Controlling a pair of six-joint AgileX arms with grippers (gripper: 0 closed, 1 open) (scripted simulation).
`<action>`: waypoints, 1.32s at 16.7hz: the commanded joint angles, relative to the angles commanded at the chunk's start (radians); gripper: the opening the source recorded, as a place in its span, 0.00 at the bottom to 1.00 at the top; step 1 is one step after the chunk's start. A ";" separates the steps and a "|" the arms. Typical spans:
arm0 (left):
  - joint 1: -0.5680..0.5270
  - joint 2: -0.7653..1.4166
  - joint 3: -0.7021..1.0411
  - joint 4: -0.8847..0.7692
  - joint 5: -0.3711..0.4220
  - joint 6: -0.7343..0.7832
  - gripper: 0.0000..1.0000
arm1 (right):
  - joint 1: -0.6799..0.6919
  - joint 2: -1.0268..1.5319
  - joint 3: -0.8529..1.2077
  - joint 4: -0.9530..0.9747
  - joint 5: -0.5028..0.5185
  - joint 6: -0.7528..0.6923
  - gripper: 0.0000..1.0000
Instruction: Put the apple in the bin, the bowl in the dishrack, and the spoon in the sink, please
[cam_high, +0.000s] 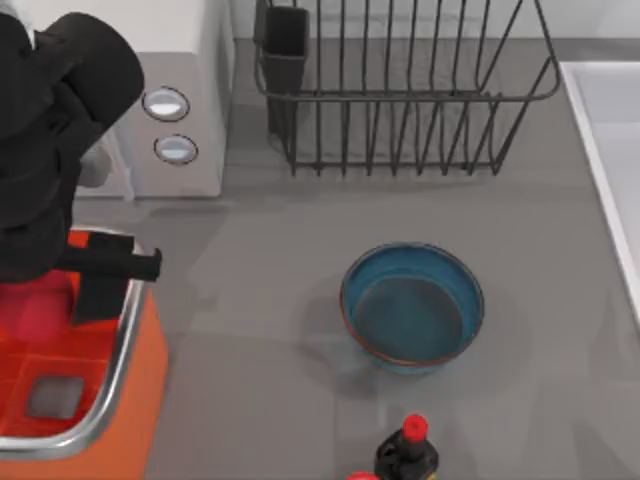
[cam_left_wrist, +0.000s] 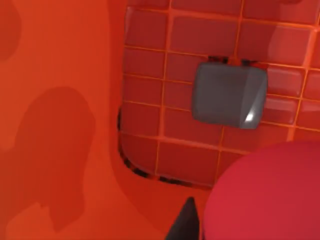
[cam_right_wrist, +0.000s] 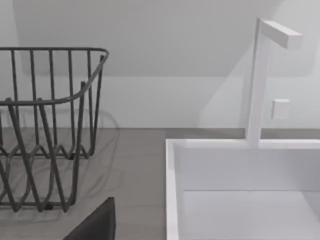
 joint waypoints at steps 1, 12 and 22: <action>0.000 0.000 -0.003 0.003 0.000 0.002 0.00 | 0.000 0.000 0.000 0.000 0.000 0.000 1.00; 0.079 0.016 -0.277 0.280 -0.022 0.077 0.00 | 0.000 0.000 0.000 0.000 0.000 0.000 1.00; 0.079 0.016 -0.277 0.280 -0.022 0.077 0.60 | 0.000 0.000 0.000 0.000 0.000 0.000 1.00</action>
